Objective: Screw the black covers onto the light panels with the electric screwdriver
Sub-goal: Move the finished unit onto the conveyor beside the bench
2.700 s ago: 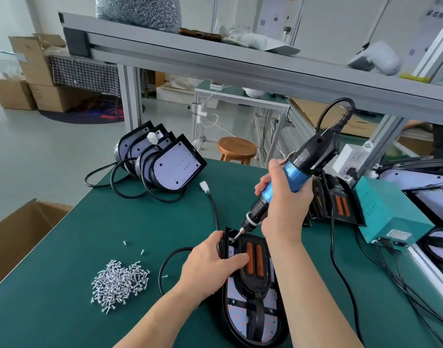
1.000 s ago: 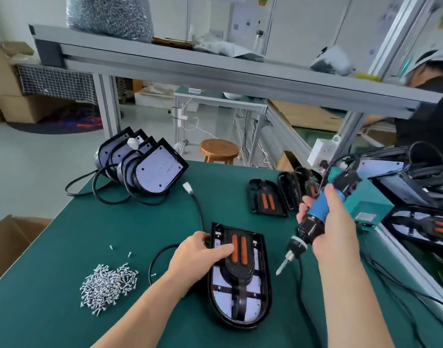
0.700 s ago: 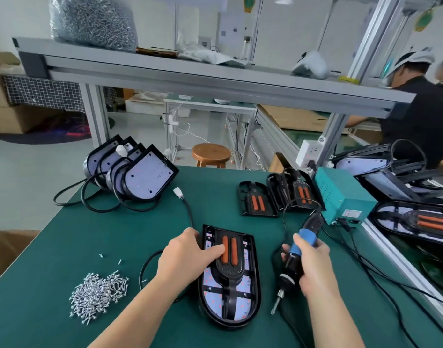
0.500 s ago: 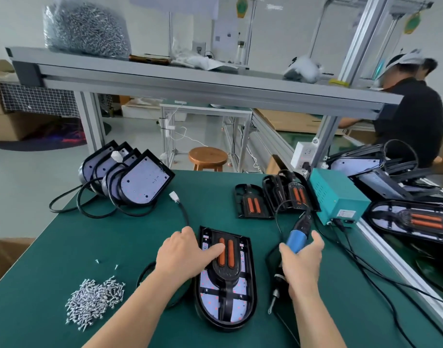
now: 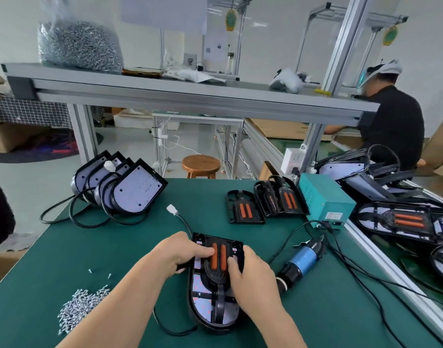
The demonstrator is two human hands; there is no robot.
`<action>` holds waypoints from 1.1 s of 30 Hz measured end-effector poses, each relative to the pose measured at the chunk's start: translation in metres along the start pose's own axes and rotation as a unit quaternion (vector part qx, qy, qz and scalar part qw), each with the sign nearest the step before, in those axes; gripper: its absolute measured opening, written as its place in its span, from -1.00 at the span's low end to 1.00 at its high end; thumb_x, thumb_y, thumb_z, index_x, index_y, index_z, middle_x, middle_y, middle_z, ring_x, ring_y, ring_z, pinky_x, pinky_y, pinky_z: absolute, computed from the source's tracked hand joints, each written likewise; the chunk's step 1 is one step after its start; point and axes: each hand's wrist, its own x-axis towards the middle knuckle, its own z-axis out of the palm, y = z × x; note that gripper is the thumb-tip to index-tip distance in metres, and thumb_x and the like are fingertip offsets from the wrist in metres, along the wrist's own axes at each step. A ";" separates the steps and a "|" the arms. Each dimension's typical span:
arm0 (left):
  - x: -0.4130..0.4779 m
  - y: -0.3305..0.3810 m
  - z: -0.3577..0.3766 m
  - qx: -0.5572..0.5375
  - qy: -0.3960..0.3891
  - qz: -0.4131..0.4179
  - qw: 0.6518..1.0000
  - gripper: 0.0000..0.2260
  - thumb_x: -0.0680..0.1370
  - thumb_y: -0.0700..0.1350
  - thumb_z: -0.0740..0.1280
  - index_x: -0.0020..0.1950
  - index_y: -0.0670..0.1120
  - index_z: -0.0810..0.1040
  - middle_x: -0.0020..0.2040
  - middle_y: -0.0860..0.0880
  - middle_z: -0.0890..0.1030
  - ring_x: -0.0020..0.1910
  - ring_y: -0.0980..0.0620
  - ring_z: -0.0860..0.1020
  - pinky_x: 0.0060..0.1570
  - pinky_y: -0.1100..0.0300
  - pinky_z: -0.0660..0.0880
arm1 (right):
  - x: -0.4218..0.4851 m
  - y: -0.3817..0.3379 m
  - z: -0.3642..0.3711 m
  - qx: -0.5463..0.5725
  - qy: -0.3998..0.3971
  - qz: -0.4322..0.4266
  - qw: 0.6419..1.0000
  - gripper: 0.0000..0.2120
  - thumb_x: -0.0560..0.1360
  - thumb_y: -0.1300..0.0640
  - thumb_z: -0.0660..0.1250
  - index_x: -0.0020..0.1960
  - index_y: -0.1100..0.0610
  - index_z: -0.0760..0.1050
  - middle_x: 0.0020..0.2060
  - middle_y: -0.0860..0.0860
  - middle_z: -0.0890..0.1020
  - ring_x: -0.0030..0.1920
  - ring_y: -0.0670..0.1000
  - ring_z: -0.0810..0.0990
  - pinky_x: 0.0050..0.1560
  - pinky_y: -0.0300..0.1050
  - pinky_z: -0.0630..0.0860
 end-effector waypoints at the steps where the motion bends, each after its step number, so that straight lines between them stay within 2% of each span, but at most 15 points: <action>1: -0.001 0.000 0.000 -0.026 -0.009 -0.002 1.000 -0.68 0.39 -0.08 0.58 -0.07 -0.24 0.57 -0.31 -0.12 0.56 -0.42 -0.05 0.40 -0.42 0.24 0.27 | 0.000 -0.003 0.001 0.038 -0.004 0.000 0.999 -0.58 0.68 -0.07 0.15 0.44 0.14 0.35 0.25 0.06 0.59 0.27 0.13 0.53 0.25 -0.03 0.43; 3: -0.006 -0.001 -0.002 -0.090 -0.051 -0.013 0.995 -0.69 0.43 -0.18 0.52 0.09 -0.33 0.64 -0.09 -0.24 0.69 -0.16 -0.21 0.61 -0.16 0.10 0.43 | -0.003 -0.007 0.003 0.151 -0.006 0.007 0.989 -0.56 0.68 0.01 0.21 0.50 0.15 0.33 0.33 0.05 0.55 0.35 0.07 0.49 0.35 -0.04 0.40; 5: -0.015 -0.001 -0.004 -0.162 -0.108 -0.016 0.981 -0.74 0.43 -0.27 0.45 0.09 -0.32 0.68 0.03 -0.28 0.69 0.02 -0.25 0.67 0.11 0.00 0.55 | -0.009 -0.010 0.005 0.320 -0.002 0.046 0.946 -0.60 0.66 0.14 0.29 0.49 0.13 0.40 0.30 0.00 0.60 0.33 0.01 0.55 0.38 -0.01 0.44; 7: -0.023 -0.001 -0.006 -0.228 -0.161 -0.019 0.960 -0.73 0.37 -0.27 0.42 0.03 -0.31 0.70 0.05 -0.30 0.68 -0.06 -0.21 0.70 0.05 -0.05 0.62 | -0.010 -0.010 0.005 0.510 -0.058 0.109 0.851 -0.69 0.61 0.26 0.35 0.34 0.15 0.54 0.12 0.05 0.72 0.13 0.05 0.70 0.13 -0.03 0.62; 8: -0.026 0.000 -0.006 -0.250 -0.178 -0.022 0.951 -0.73 0.36 -0.27 0.41 0.02 -0.31 0.70 0.04 -0.31 0.68 -0.10 -0.20 0.70 -0.01 -0.04 0.64 | -0.010 -0.010 0.003 0.578 -0.102 0.136 0.798 -0.73 0.59 0.25 0.37 0.29 0.19 0.57 0.07 0.12 0.74 0.07 0.12 0.73 0.01 -0.03 0.66; 9: -0.028 0.002 -0.005 -0.264 -0.187 -0.022 0.946 -0.74 0.37 -0.26 0.41 0.01 -0.32 0.70 0.03 -0.31 0.68 -0.12 -0.20 0.70 -0.05 -0.03 0.65 | -0.009 -0.010 -0.001 0.624 -0.142 0.158 0.752 -0.72 0.57 0.21 0.39 0.26 0.23 0.60 0.07 0.19 0.73 0.07 0.18 0.73 -0.02 0.02 0.66; 11: -0.030 0.007 -0.002 -0.278 -0.184 -0.019 0.942 -0.74 0.39 -0.23 0.42 0.02 -0.31 0.69 0.01 -0.29 0.69 -0.14 -0.18 0.69 -0.05 -0.01 0.64 | -0.009 -0.010 -0.008 0.669 -0.205 0.172 0.694 -0.67 0.54 0.09 0.41 0.21 0.25 0.67 0.13 0.25 0.69 0.12 0.24 0.70 0.04 0.08 0.65; 13: -0.029 0.009 0.004 -0.292 -0.168 -0.019 0.941 -0.75 0.45 -0.19 0.41 0.05 -0.30 0.69 -0.01 -0.27 0.69 -0.15 -0.17 0.69 -0.03 -0.01 0.64 | -0.006 -0.008 -0.010 0.685 -0.231 0.186 0.665 -0.64 0.50 0.05 0.42 0.17 0.27 0.68 0.15 0.27 0.68 0.08 0.23 0.72 0.01 0.08 0.66; 16: -0.022 0.009 0.014 -0.281 -0.099 -0.018 0.954 -0.69 0.49 -0.13 0.43 0.11 -0.33 0.64 0.02 -0.30 0.67 -0.12 -0.21 0.68 -0.06 -0.05 0.64 | -0.005 -0.008 -0.011 0.690 -0.244 0.209 0.649 -0.63 0.49 0.08 0.42 0.19 0.30 0.67 0.18 0.28 0.66 0.06 0.25 0.71 0.04 0.10 0.65; 19: -0.013 0.002 0.020 -0.226 0.050 0.011 0.973 -0.38 0.19 0.08 0.56 0.09 -0.26 0.57 0.26 -0.23 0.50 0.20 -0.27 0.55 0.17 -0.19 0.54 | -0.005 -0.007 -0.009 0.678 -0.253 0.205 0.659 -0.66 0.51 0.14 0.40 0.19 0.33 0.66 0.18 0.30 0.66 0.09 0.26 0.71 0.13 0.14 0.63; 21: -0.011 -0.002 0.019 -0.176 0.103 0.012 0.979 -0.32 0.12 0.18 0.56 0.05 -0.21 0.52 0.27 -0.15 0.42 0.24 -0.25 0.51 0.21 -0.20 0.51 | -0.004 -0.006 -0.007 0.676 -0.249 0.203 0.663 -0.65 0.51 0.18 0.40 0.23 0.34 0.63 0.18 0.31 0.66 0.13 0.27 0.69 0.22 0.17 0.59; 23: -0.005 -0.003 0.015 -0.228 0.037 0.007 0.973 -0.28 0.18 0.10 0.59 0.20 -0.28 0.56 0.23 -0.24 0.55 0.14 -0.31 0.60 0.16 -0.23 0.55 | -0.003 -0.006 -0.007 0.681 -0.245 0.198 0.662 -0.64 0.51 0.20 0.40 0.25 0.34 0.62 0.19 0.31 0.65 0.20 0.29 0.65 0.28 0.20 0.55; 26: -0.006 -0.002 0.012 -0.269 -0.040 0.006 0.962 -0.58 0.42 -0.08 0.52 0.16 -0.33 0.63 0.02 -0.31 0.68 -0.04 -0.30 0.68 0.08 -0.24 0.58 | -0.001 -0.006 -0.006 0.684 -0.250 0.191 0.658 -0.63 0.51 0.21 0.40 0.27 0.33 0.61 0.20 0.30 0.65 0.27 0.31 0.60 0.34 0.22 0.50; 30: -0.009 0.004 0.019 -0.262 -0.066 0.009 0.963 -0.68 0.46 -0.07 0.48 0.10 -0.27 0.67 0.05 -0.28 0.69 0.05 -0.30 0.66 0.18 -0.25 0.55 | 0.000 -0.001 -0.009 0.690 -0.234 0.177 0.662 -0.56 0.45 0.25 0.44 0.31 0.34 0.57 0.20 0.34 0.63 0.30 0.36 0.57 0.35 0.31 0.47; 33: -0.018 0.019 0.027 -0.279 -0.058 0.072 0.956 -0.69 0.48 -0.14 0.48 0.13 -0.30 0.63 -0.02 -0.29 0.70 -0.09 -0.28 0.69 0.00 -0.18 0.61 | 0.003 0.002 -0.019 0.698 -0.206 0.140 0.671 -0.53 0.42 0.26 0.45 0.32 0.34 0.56 0.18 0.34 0.65 0.21 0.34 0.62 0.22 0.25 0.59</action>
